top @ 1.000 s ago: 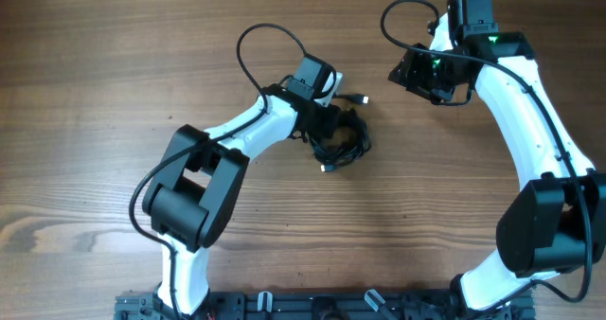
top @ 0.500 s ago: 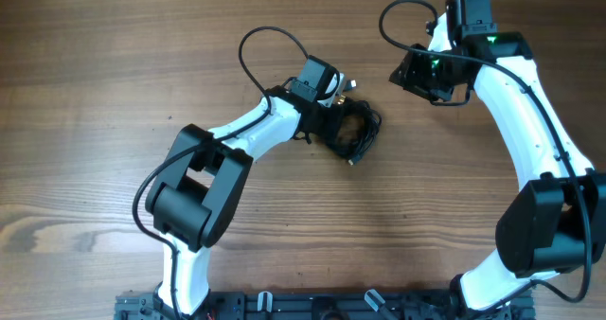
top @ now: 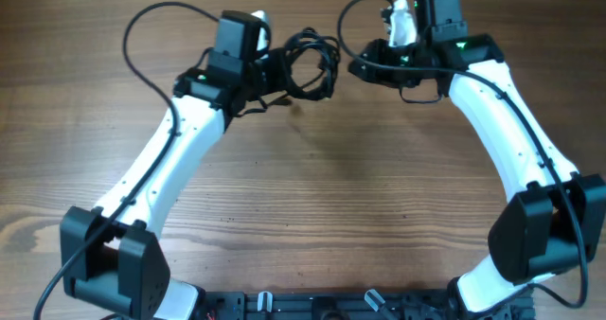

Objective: Untangle cables

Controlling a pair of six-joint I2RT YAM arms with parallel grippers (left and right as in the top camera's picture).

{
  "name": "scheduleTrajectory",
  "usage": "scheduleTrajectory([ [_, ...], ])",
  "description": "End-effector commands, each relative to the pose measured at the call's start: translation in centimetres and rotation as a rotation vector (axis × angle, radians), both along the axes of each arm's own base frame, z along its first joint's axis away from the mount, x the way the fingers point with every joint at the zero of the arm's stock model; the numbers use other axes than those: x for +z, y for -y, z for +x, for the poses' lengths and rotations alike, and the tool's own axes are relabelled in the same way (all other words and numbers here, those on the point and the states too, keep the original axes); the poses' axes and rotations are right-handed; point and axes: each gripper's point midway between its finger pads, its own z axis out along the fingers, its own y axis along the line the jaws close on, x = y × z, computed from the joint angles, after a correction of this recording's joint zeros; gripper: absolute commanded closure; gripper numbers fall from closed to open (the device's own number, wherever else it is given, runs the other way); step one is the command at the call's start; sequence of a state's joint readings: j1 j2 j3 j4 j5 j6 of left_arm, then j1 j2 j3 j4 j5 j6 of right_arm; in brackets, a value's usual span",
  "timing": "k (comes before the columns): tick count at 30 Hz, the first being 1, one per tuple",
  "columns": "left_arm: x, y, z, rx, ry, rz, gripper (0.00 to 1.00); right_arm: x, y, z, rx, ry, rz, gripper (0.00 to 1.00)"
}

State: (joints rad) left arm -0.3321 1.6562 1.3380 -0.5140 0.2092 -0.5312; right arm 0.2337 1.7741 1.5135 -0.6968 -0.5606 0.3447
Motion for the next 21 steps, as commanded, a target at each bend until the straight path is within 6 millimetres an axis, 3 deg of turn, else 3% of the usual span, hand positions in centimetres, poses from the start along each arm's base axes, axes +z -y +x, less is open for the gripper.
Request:
scheduleTrajectory([
  [1,1.1,-2.7,0.2,0.177,-0.068,-0.102,0.96,7.1,-2.9,-1.6,0.091,0.182,0.094,0.64],
  [3,1.1,-3.4,0.2,0.24,-0.112,-0.161,0.96,8.5,-4.3,-2.2,0.107,0.215,0.112,0.61],
  [8,1.6,-2.2,-0.3,0.226,-0.179,-0.283,0.96,7.0,-7.8,-3.7,0.035,0.138,0.069,0.6],
  [14,1.6,-1.6,-0.8,0.193,-0.199,-0.301,0.96,5.3,-7.1,-3.3,-0.12,0.125,-0.061,0.6],
  [21,1.1,-1.7,-1.6,0.194,-0.239,-0.293,0.96,3.2,-7.1,-2.6,-0.132,0.1,-0.102,0.61],
])
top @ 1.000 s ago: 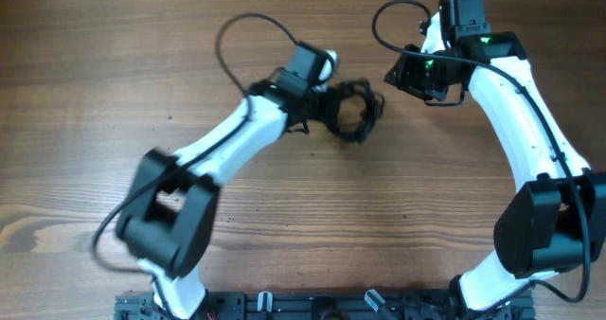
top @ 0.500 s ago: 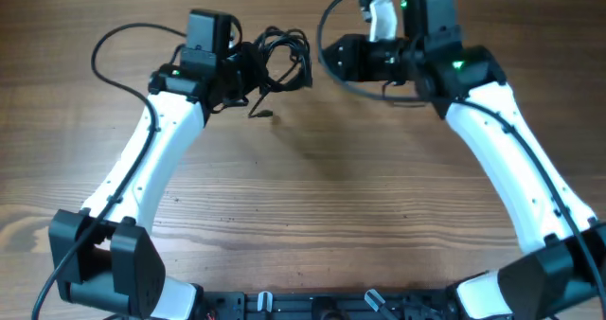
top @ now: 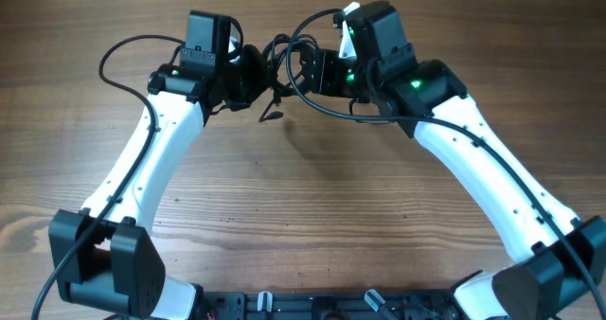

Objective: Untangle cables

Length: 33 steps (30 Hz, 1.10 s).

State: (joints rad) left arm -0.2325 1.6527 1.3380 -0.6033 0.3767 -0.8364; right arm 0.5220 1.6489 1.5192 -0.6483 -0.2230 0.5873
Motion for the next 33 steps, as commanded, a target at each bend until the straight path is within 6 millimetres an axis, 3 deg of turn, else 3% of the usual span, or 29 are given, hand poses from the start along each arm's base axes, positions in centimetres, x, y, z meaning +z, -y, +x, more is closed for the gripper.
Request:
scheduleTrajectory([
  [1,1.7,0.5,-0.5,-0.018,0.02,-0.043,0.96,-1.9,-0.2,1.0,-0.025,-0.03,-0.026,0.61],
  [6,1.9,0.9,-0.6,-0.035,0.02,-0.064,0.96,-4.4,-1.0,1.0,0.002,-0.092,-0.029,0.67],
  [8,2.5,1.5,-0.5,-0.08,0.052,-0.085,0.96,-4.9,-1.0,1.1,0.006,-0.098,-0.042,0.81],
  [9,2.8,1.8,-0.3,-0.121,0.091,-0.08,0.96,-5.1,-0.5,1.4,-0.012,-0.098,-0.052,0.93],
  [13,3.5,0.8,0.8,-0.178,0.199,-0.028,0.96,-5.8,3.5,2.4,-0.106,-0.166,-0.059,0.96],
  [15,4.3,-0.9,2.1,-0.157,0.252,-0.035,0.96,-6.7,7.0,2.3,-0.152,-0.252,-0.055,0.96],
  [21,7.1,-3.2,4.1,-0.143,0.374,-0.11,0.96,-7.4,9.8,1.6,-0.101,-0.295,-0.076,0.96],
  [25,6.5,-3.2,3.4,-0.166,0.346,-0.108,0.96,-5.6,6.2,0.7,0.168,-0.202,0.026,0.96],
  [31,5.7,-1.3,2.2,-0.258,0.34,-0.077,0.96,-4.6,3.6,0.4,0.259,-0.134,0.052,0.95],
  [32,5.7,-1.1,2.1,-0.269,0.346,-0.074,0.96,-4.5,3.1,0.2,0.286,-0.123,0.056,0.91],
  [33,5.8,-0.7,2.0,-0.288,0.36,-0.065,0.96,-4.4,2.7,0.0,0.313,-0.104,0.049,0.8],
])
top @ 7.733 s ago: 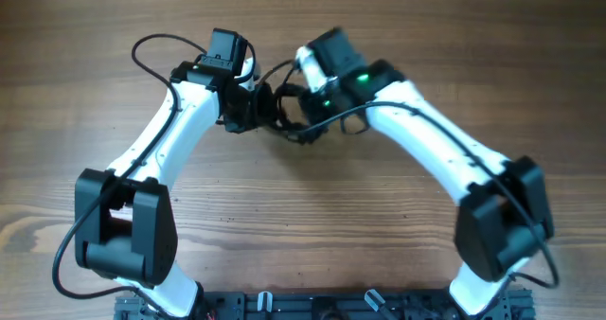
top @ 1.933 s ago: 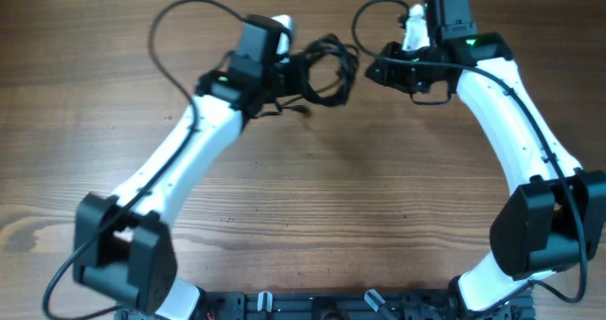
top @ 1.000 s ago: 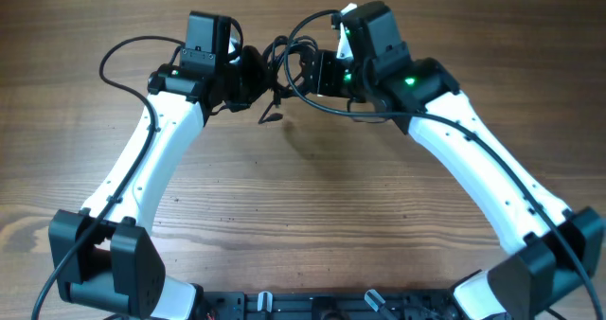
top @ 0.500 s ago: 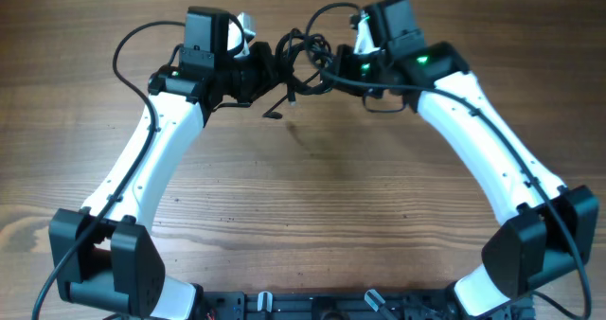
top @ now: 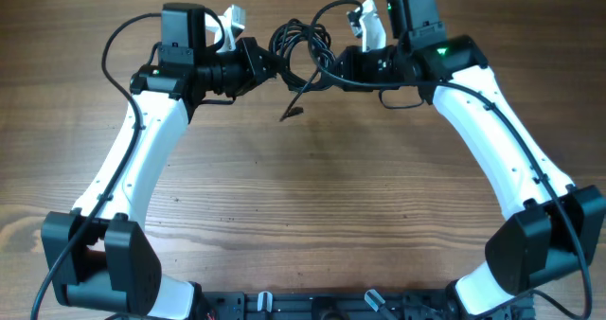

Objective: Untangle cables

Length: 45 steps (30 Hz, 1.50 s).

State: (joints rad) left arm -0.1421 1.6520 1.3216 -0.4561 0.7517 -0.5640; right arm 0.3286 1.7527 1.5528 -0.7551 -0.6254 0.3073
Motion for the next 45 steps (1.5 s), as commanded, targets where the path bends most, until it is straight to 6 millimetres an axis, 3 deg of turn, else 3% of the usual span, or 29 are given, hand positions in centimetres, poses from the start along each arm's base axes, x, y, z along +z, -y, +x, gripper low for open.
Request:
scheduleTrajectory([
  [1,1.7,-2.2,1.6,0.051,0.138,0.093,0.96,-1.7,0.0,-0.3,0.065,0.03,-0.049,0.67],
  [4,1.6,-2.2,1.5,0.007,0.19,0.132,0.96,0.2,0.2,0.8,0.026,0.067,-0.019,0.57],
  [8,1.5,-2.0,1.3,-0.03,0.22,0.153,0.96,7.0,0.0,2.5,0.01,0.238,0.026,0.48],
  [11,2.3,-0.8,0.2,-0.139,0.276,0.109,0.96,8.4,-0.6,2.8,-0.045,0.212,0.079,0.5],
  [20,2.6,2.6,-1.5,-0.236,0.281,0.071,0.96,5.7,-3.2,2.5,-0.298,0.055,0.011,0.6],
  [27,2.6,3.4,-1.9,-0.253,0.277,0.066,0.96,1.7,-2.7,3.1,-0.397,-0.077,-0.041,0.67],
  [35,2.6,3.9,-2.2,-0.222,0.209,0.034,0.96,1.0,-0.5,4.3,-0.536,-0.058,-0.11,0.67],
  [45,2.6,7.9,-4.7,-0.331,0.216,0.025,0.96,-0.3,-1.0,5.4,-0.531,-0.047,-0.118,0.68],
])
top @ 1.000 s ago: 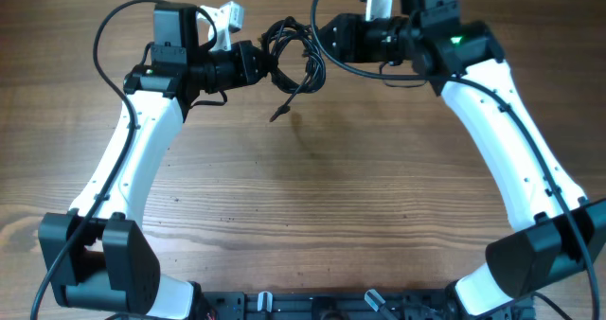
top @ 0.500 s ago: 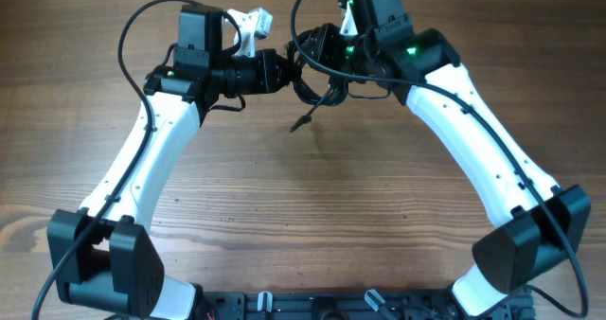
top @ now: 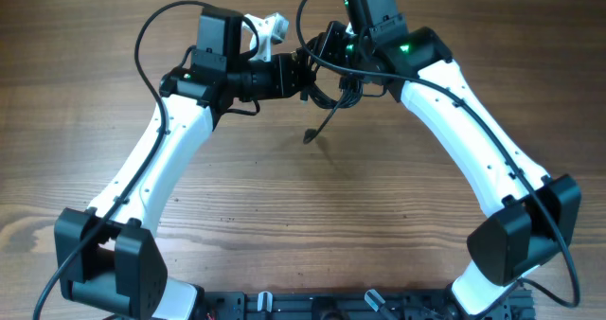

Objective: Untangle cables

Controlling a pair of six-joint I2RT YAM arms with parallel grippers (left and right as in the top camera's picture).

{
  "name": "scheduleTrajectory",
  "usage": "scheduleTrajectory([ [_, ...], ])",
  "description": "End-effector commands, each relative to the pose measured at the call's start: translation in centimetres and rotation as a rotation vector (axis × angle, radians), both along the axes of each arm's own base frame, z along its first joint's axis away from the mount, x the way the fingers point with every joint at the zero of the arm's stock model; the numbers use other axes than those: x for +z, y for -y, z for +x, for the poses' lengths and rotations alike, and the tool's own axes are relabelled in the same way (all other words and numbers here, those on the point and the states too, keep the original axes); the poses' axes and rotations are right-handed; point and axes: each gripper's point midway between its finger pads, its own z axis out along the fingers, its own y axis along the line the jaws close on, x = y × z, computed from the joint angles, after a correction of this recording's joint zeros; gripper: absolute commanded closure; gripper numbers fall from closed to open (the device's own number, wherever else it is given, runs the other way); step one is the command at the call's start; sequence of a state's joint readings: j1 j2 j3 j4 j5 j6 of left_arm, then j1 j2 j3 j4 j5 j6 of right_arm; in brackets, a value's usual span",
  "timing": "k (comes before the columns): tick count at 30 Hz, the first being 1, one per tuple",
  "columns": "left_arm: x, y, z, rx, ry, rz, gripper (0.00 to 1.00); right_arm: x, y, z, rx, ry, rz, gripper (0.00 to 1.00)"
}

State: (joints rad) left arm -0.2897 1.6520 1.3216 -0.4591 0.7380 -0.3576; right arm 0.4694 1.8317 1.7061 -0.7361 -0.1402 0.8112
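Observation:
A tangle of black cables hangs between my two grippers at the back middle of the table. One loose end with a plug dangles down toward the wood. My left gripper comes in from the left and is shut on the left side of the tangle. My right gripper reaches in from the upper right and looks shut on the upper loops, though its fingertips are partly hidden by cable. The two grippers are nearly touching.
The wooden table fills the view. Each arm's own black supply cable arcs over its wrist at the back. The arm bases stand at the front left and front right, with a dark rail along the front edge.
Both grippers have moved toward each other; the left shifted right, the right shifted left. The tangle is bunched tighter between them, and its dangling end now hangs further right and lower.
At first my left gripper held the tangle while the right stood apart to its right. Then the right gripper was in at the tangle. Later both were spread apart with the cables stretched between them. Now they are close together again.

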Motion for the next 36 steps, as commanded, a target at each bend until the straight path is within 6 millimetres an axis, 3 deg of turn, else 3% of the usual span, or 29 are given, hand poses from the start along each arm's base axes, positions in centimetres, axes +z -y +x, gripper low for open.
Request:
scheduleTrajectory([
  [1,2.7,2.4,-1.9,-0.098,0.046,-0.059,0.96,-0.8,-0.2,0.8,-0.001,0.011,-0.013,0.69],
  [5,3.0,2.9,-2.5,-0.13,0.04,-0.082,0.96,-3.6,0.3,1.3,0.014,-0.026,-0.073,0.73],
  [8,3.2,3.0,-2.7,-0.144,0.039,-0.092,0.96,-4.6,1.5,1.7,0.005,-0.047,-0.094,0.88],
  [10,2.9,2.4,-2.0,-0.111,0.048,-0.07,0.96,-4.0,2.4,2.2,0.042,-0.029,-0.083,0.96],
  [13,1.8,0.6,-0.2,-0.007,0.062,0.012,0.96,-2.7,2.8,2.1,0.139,-0.015,-0.004,0.96],
  [18,-1.8,-5.4,2.6,0.288,0.021,0.271,0.96,0.9,2.8,0.2,0.362,0.058,0.114,0.96],
  [22,-4.0,-10.6,2.9,0.57,-0.107,0.409,0.96,3.0,4.2,-1.2,0.393,0.096,0.093,0.96],
  [26,-4.1,-11.4,3.0,0.596,-0.129,0.405,0.96,4.2,4.6,-2.1,0.4,0.113,0.086,0.96],
  [30,-4.0,-11.4,3.1,0.599,-0.123,0.402,0.96,2.3,6.3,-2.9,0.353,0.031,-0.01,0.96],
  [35,-3.6,-13.9,4.4,0.691,-0.124,0.373,0.96,-1.4,12.7,-4.5,0.079,-0.178,-0.282,0.96],
  [36,-3.6,-14.3,4.5,0.702,-0.125,0.372,0.96,-1.4,12.9,-4.6,0.075,-0.182,-0.295,0.96],
])
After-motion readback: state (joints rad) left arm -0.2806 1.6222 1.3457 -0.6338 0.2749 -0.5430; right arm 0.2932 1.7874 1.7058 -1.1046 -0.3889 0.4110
